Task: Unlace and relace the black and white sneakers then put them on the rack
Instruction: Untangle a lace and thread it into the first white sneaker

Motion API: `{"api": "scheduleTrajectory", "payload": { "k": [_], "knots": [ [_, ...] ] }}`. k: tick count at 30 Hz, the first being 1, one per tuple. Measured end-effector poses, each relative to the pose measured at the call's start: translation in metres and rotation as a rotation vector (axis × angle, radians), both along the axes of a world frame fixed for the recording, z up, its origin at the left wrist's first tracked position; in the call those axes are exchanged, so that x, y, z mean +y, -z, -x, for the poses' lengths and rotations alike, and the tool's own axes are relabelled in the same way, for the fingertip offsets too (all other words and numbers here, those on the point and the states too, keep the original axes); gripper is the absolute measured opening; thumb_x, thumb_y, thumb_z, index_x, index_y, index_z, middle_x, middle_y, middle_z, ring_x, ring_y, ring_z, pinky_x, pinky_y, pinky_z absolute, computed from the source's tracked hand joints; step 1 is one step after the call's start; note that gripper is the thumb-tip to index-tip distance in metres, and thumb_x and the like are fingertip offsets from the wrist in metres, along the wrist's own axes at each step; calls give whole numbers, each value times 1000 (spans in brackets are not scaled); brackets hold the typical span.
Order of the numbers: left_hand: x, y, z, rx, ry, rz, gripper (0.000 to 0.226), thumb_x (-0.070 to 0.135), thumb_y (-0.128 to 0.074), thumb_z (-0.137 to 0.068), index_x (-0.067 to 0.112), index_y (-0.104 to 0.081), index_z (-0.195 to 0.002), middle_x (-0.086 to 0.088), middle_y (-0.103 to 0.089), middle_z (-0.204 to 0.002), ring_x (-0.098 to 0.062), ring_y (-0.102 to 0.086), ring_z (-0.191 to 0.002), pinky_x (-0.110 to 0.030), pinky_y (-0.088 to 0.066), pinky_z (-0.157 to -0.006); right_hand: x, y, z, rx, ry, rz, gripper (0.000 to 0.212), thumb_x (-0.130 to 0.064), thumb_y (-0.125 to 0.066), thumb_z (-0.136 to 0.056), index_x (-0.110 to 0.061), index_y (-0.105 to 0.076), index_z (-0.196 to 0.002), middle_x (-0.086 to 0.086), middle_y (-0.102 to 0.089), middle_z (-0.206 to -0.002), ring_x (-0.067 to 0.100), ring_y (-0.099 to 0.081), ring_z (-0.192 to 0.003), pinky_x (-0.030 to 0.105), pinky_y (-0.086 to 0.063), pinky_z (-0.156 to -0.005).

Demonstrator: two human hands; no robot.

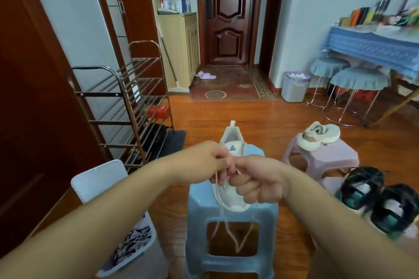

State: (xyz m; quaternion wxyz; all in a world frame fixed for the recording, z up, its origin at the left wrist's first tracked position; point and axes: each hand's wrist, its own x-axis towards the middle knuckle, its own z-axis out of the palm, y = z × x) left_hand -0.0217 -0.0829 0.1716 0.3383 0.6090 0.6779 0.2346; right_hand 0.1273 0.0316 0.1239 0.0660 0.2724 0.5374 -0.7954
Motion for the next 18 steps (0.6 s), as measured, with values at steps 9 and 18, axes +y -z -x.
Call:
{"api": "scheduleTrajectory", "payload": {
  "k": [9,18],
  "knots": [
    [-3,15,12,-106,335,396,27,11,-44,-109,2,-65,-122,-10,-70,-104,-22,-74,-83,-33,-59,-80,47,-11,3,401,612,351,28,-30,-50,-102,-13,-56,-80,-8,-20,-45,4,-19,-33,17,-14,-34],
    [-6,70,13,22,513,721,29,38,-56,-103,27,-71,-125,16,-70,-121,-8,-62,-118,-31,-47,-107,84,17,-27,226,363,-191,31,-32,-46,-106,-11,-58,-85,-5,-19,-56,7,-15,-44,21,-12,-39]
  ]
}}
